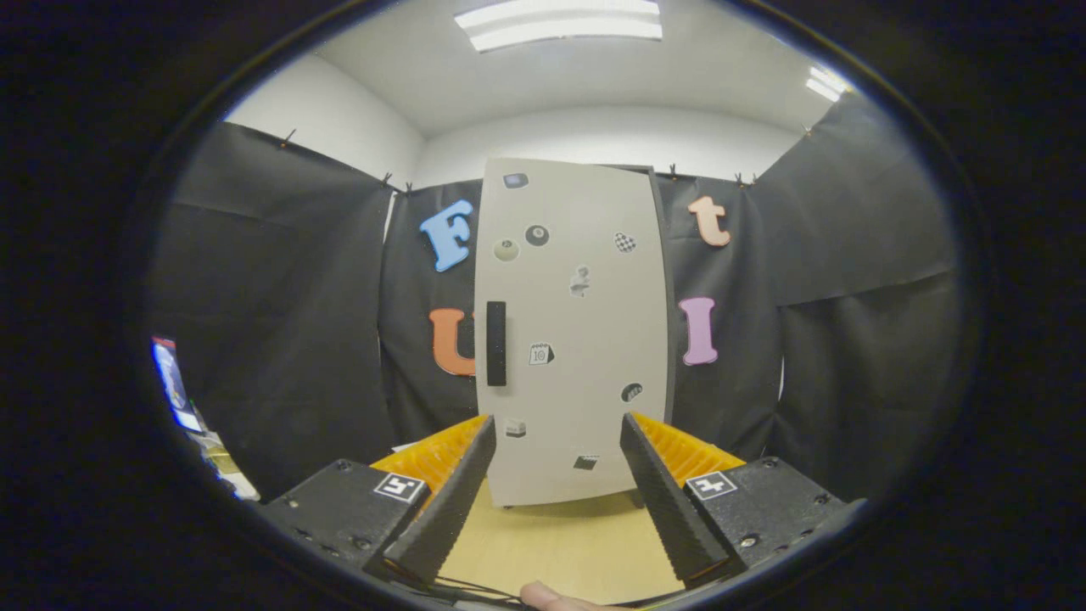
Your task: Open the shoe cabinet door, grab the shoes and put them into the shoe cabinet, then close the shoe cabinet door.
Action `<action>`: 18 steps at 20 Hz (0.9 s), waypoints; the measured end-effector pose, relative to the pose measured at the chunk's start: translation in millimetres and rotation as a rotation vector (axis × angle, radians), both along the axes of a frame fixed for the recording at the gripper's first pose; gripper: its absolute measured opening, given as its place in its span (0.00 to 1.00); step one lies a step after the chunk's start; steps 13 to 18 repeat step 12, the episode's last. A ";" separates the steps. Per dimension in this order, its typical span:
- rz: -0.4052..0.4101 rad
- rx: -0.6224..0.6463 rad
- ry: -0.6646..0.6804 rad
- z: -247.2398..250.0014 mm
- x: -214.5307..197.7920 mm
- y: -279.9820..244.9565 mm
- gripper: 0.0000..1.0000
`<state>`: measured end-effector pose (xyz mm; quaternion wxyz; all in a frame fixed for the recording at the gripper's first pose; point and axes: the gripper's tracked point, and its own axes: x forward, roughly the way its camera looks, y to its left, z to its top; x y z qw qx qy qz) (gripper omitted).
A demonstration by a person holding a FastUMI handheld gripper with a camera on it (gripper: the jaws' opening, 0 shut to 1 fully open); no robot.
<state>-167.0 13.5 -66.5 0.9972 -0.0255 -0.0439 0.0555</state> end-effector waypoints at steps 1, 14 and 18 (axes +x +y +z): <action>-0.010 -0.005 -0.004 1.5 -4.3 -3.1 0.97; -0.009 -0.037 0.001 -5.2 -15.7 -3.5 0.97; -0.009 -0.037 0.001 -5.2 -15.7 -3.5 0.97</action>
